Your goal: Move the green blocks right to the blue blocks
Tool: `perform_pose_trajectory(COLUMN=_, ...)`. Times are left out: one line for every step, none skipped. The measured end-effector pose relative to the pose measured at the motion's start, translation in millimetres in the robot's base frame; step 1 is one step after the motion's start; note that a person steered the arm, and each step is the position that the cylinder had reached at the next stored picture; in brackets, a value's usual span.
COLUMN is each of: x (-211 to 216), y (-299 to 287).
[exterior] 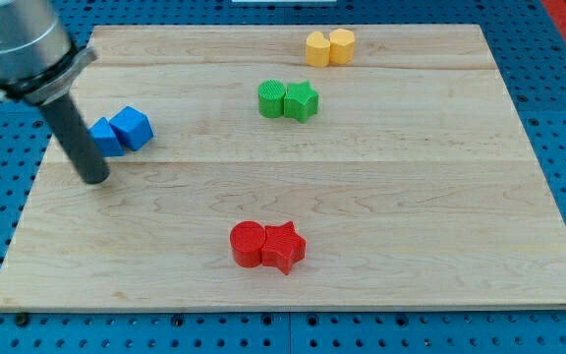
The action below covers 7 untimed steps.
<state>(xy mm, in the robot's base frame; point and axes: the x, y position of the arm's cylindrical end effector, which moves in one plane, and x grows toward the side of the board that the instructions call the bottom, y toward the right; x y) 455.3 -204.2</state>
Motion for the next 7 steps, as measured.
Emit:
perform_pose_trajectory(x=-22.5, y=57.0)
perform_pose_trajectory(x=-53.6, y=101.0)
perform_pose_trajectory(x=-91.7, y=107.2)
perform_pose_trajectory(x=-152.1, y=145.0)
perform_pose_trajectory(x=-163.6, y=211.8)
perform_pose_trajectory(x=-154.9, y=286.3)
perform_pose_trajectory(x=-112.4, y=261.0)
